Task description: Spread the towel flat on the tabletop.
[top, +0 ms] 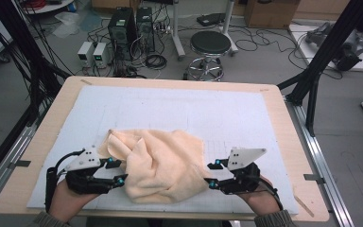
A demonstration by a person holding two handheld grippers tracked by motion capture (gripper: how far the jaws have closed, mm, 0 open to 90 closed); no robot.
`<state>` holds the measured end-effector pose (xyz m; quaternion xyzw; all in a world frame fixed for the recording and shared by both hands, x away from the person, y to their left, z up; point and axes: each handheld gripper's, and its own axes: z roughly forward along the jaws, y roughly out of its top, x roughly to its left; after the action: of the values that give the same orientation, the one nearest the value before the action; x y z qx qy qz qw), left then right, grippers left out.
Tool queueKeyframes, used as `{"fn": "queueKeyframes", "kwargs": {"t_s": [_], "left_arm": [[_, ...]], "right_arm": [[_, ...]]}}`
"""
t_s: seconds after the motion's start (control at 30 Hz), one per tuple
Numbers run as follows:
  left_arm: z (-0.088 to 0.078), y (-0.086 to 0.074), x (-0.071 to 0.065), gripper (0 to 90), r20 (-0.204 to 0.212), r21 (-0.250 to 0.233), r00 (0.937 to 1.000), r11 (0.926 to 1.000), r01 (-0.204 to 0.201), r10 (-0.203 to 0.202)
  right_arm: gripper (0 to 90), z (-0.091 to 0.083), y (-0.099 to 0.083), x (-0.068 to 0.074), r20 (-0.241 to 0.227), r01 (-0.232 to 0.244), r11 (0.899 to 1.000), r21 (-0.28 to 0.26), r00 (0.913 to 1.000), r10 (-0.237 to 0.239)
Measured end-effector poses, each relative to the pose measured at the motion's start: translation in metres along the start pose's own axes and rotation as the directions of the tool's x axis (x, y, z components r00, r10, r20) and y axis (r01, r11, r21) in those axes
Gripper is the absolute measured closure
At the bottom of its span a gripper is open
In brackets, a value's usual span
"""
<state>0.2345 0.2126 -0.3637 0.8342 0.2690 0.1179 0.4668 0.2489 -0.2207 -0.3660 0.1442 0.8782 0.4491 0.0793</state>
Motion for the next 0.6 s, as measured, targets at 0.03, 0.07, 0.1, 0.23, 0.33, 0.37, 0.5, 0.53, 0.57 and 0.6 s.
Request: {"fn": "queueKeyframes", "kwargs": {"t_s": [0.03, 0.07, 0.1, 0.23, 0.33, 0.37, 0.5, 0.53, 0.57, 0.6], "left_arm": [[0.003, 0.004, 0.003, 44.2, -0.001, -0.009, 1.0000, 1.0000, 0.002, -0.002], [0.005, 0.007, 0.005, 43.0, -0.001, -0.009, 1.0000, 1.0000, 0.000, 0.000], [0.010, 0.010, 0.007, 41.2, -0.001, -0.006, 1.0000, 1.0000, -0.001, 0.000], [0.040, 0.021, 0.014, 36.6, 0.010, 0.036, 0.9998, 0.9992, -0.016, 0.016], [0.065, 0.023, 0.017, 34.0, 0.034, 0.077, 0.9981, 0.9955, -0.054, 0.051], [0.073, 0.022, 0.018, 33.3, 0.047, 0.099, 0.9966, 0.9924, -0.073, 0.068], [0.095, 0.015, 0.022, 43.8, 0.100, 0.215, 0.9906, 0.9700, -0.114, 0.094], [0.098, 0.011, 0.023, 47.8, 0.102, 0.220, 0.9911, 0.9697, -0.107, 0.086], [0.100, 0.007, 0.024, 53.5, 0.113, 0.215, 0.9914, 0.9726, -0.088, 0.065], [0.100, 0.003, 0.026, 57.8, 0.124, 0.215, 0.9906, 0.9730, -0.083, 0.057]], "right_arm": [[52.2, -0.001, 0.002, -0.003, 0.010, -0.011, 1.000, -0.014, 0.9999, 0.012], [51.5, 0.001, 0.005, -0.007, 0.020, -0.015, 1.000, -0.027, 0.9997, 0.016], [50.9, 0.003, 0.007, -0.009, 0.026, -0.017, 1.000, -0.024, 0.9995, 0.018], [46.3, 0.032, 0.011, -0.026, 0.038, -0.023, 1.000, -0.007, 0.9990, 0.023], [41.3, 0.057, 0.009, -0.043, 0.033, -0.073, 0.997, 0.010, 0.9968, 0.073], [40.5, 0.065, 0.007, -0.049, 0.029, -0.095, 0.995, 0.015, 0.9951, 0.094], [43.5, 0.100, -0.005, -0.063, 0.018, -0.142, 0.981, 0.132, 0.9898, 0.141], [43.5, 0.100, -0.005, -0.063, 0.018, -0.142, 0.981, 0.132, 0.9898, 0.141], [48.3, 0.111, -0.010, -0.062, 0.024, -0.147, 0.976, 0.158, 0.9891, 0.145], [54.1, 0.110, -0.012, -0.061, 0.037, -0.145, 0.980, 0.137, 0.9893, 0.141]]}}
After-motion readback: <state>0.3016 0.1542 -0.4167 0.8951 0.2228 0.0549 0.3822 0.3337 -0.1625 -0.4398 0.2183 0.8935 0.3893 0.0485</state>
